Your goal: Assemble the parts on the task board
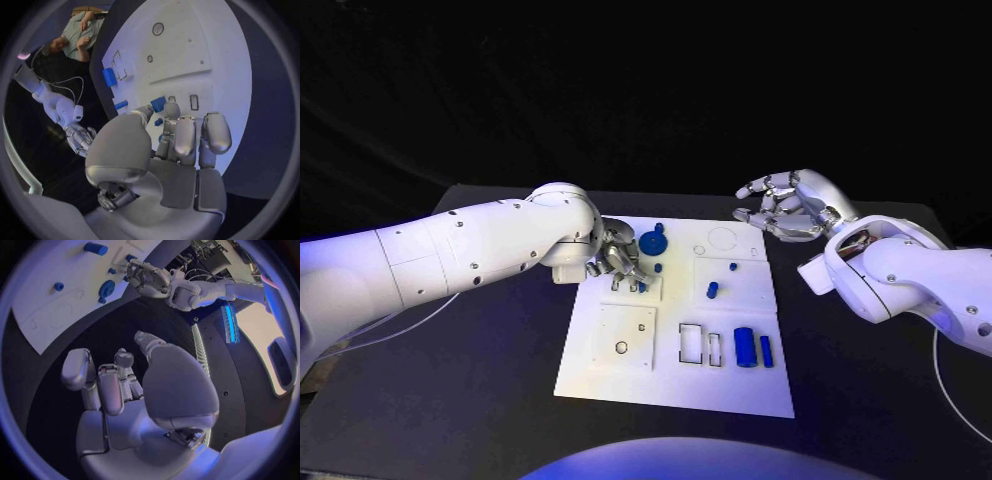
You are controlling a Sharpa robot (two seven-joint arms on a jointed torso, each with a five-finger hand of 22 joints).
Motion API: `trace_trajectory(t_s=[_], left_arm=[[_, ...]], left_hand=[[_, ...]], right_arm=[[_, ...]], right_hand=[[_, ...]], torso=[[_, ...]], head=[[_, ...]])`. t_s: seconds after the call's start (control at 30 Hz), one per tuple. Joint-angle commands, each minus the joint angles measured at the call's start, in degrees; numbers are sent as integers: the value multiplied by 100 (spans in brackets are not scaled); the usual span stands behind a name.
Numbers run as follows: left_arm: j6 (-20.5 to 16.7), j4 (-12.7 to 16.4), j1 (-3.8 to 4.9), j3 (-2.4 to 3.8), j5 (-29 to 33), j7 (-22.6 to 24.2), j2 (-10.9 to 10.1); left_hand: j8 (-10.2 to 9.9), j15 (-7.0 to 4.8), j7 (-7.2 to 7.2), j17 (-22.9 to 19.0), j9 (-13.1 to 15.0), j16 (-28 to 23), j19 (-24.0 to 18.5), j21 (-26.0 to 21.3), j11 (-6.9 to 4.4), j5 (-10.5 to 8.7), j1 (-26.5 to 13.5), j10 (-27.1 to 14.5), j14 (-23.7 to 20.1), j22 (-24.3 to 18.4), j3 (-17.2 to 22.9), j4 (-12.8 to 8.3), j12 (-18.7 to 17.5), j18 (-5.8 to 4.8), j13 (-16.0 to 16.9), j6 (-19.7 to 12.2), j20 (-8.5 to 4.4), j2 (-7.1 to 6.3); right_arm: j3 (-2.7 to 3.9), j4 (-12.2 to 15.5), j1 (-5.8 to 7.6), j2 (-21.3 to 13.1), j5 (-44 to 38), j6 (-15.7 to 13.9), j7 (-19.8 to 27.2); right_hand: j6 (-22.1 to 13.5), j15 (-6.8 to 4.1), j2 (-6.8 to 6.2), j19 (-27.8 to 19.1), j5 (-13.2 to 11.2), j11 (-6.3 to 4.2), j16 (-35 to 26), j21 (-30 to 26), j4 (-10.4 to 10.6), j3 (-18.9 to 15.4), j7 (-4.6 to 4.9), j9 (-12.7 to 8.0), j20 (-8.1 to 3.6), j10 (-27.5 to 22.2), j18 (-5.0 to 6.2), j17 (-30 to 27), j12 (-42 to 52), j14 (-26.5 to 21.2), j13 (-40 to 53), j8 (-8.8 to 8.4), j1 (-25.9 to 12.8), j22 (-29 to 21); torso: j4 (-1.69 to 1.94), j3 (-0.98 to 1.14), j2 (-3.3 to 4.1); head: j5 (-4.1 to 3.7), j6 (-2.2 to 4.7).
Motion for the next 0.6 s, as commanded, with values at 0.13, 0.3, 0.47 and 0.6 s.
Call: trace_trajectory(t_s=[0.13,0.3,0.47,0.6], left_arm=[[64,-31,4,-22,100,13,33],[55,-33,4,-31,150,17,25],[49,-14,3,-34,254,22,-2],[12,16,3,-34,363,29,-30]], left_hand=[[33,-41,6,8,11,-21,5,38,-14,32,67,-29,-10,10,54,-2,12,-68,0,-52,-19,7],[4,-39,13,9,18,-25,1,43,-10,38,136,-69,-9,18,197,-3,-39,-69,-71,-80,-19,12],[-71,-34,30,23,67,-36,-10,62,-9,48,506,-114,-6,45,1140,-21,-142,-69,-191,-101,-16,-161],[-19,-32,50,34,200,-44,-16,75,-3,43,651,-129,-6,64,2241,-243,-227,-70,-287,-133,-18,-454]], right_arm=[[-1,-2,-1,9,-19,77,-18],[-2,-5,-1,10,-19,81,-22],[-4,-13,-2,18,-19,93,-28],[-5,-18,-2,20,-19,98,-34]], right_hand=[[-37,9,-10,-28,33,-17,-22,-20,31,11,-7,5,8,-32,56,-3,-12,71,-2,36,-5,-5],[-32,9,-8,-25,37,-17,-26,-20,35,11,-8,7,8,-28,55,-9,-7,69,1,40,-6,-3],[-32,9,-8,-25,37,-17,-26,-20,35,11,-8,7,8,-28,55,-9,-7,69,1,40,-6,-3],[-32,9,-8,-25,37,-17,-26,-20,35,11,-8,7,8,-28,55,-9,-7,69,1,40,-6,-3]], torso=[[-6,0,-1],[0,3,-1],[-6,0,3],[-4,-2,7]], head=[[5,-15],[4,-19],[11,-16],[10,-15]])
